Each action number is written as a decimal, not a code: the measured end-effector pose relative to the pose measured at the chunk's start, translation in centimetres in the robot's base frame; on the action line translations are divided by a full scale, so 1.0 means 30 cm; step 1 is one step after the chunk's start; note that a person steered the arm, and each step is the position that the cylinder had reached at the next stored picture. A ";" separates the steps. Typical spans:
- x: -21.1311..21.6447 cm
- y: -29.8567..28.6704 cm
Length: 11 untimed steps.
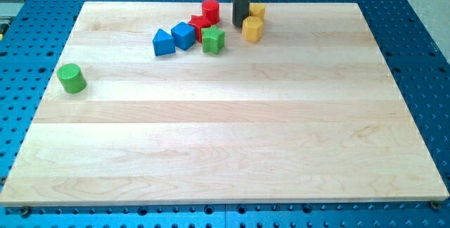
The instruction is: Move the red circle to the top left side
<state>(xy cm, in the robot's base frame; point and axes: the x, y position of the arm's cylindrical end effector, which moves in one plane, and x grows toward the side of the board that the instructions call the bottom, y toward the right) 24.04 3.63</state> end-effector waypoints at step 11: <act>-0.045 -0.507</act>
